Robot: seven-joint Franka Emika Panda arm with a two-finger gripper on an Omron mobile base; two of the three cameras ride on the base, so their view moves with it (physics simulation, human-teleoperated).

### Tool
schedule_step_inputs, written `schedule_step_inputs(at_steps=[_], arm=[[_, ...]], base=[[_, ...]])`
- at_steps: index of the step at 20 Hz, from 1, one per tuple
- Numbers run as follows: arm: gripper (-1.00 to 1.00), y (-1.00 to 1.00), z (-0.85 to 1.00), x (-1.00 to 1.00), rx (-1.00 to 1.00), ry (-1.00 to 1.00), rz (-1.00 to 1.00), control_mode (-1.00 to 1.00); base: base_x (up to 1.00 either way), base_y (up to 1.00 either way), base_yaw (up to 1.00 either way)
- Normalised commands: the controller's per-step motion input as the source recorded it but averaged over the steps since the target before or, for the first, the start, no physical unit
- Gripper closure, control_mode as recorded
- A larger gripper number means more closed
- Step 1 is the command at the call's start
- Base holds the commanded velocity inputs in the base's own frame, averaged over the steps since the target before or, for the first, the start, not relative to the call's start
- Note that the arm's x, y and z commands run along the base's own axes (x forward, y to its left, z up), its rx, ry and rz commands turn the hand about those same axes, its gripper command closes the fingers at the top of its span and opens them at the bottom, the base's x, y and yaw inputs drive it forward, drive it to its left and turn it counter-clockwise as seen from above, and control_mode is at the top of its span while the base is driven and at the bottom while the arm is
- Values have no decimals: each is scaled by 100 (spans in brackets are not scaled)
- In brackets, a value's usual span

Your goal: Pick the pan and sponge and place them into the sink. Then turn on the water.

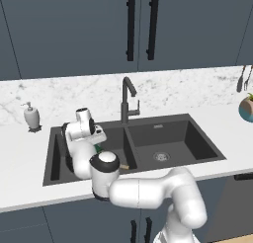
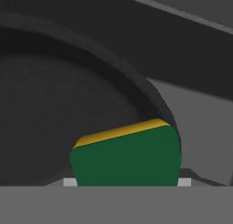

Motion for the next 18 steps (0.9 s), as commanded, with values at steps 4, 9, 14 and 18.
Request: schedule_step_inputs(at_steps=[4, 9, 14, 18], arm=[[-100, 3, -31, 17, 0, 0, 0, -100], [-100, 0, 0, 0, 0, 0, 0, -100], [-100, 0, 4, -12, 0, -2, 0, -100], [-100, -5, 40, -44, 0, -10, 0, -100]], base=[[0, 0, 0], [0, 0, 0], [0, 0, 0], [0, 0, 0]])
